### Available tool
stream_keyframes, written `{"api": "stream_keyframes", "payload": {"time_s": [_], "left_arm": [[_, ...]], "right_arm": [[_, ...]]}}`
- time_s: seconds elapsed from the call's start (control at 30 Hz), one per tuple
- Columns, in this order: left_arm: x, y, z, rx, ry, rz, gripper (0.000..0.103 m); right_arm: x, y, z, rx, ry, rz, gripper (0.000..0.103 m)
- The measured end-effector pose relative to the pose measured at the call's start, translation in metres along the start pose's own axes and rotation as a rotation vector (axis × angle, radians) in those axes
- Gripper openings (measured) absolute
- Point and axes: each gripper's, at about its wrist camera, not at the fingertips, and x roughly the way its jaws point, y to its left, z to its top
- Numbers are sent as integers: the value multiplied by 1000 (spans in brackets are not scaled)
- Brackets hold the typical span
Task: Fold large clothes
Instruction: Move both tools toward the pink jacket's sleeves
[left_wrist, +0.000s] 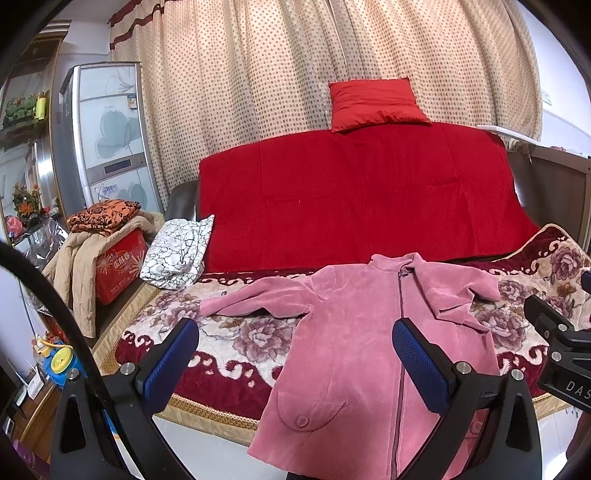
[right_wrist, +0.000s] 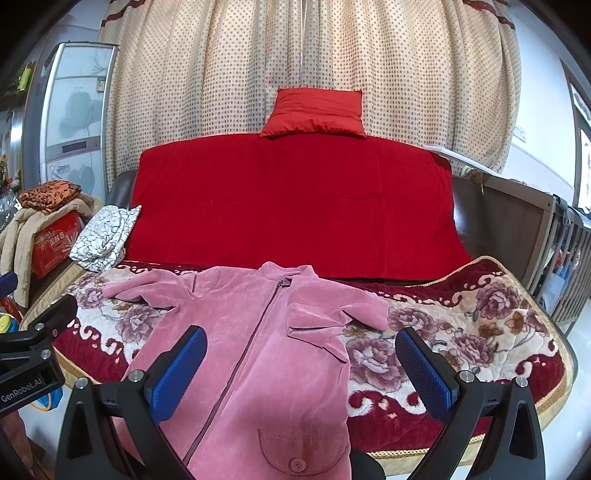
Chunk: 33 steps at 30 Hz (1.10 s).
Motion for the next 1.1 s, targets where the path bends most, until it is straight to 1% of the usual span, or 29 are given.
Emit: {"api": "stream_keyframes", "payload": {"time_s": [0.23, 0.57, 1.1], "left_arm": [[13, -2, -2, -2, 26, -2, 103], [42, -11, -2, 0, 81, -7, 103], [86, -17, 5, -3, 139, -4, 103]], "right_arm": [[12, -1, -3, -1, 24, -3, 103], [40, -8, -4, 7, 72, -12, 103], [86, -14, 6, 12, 124, -23, 103]]}}
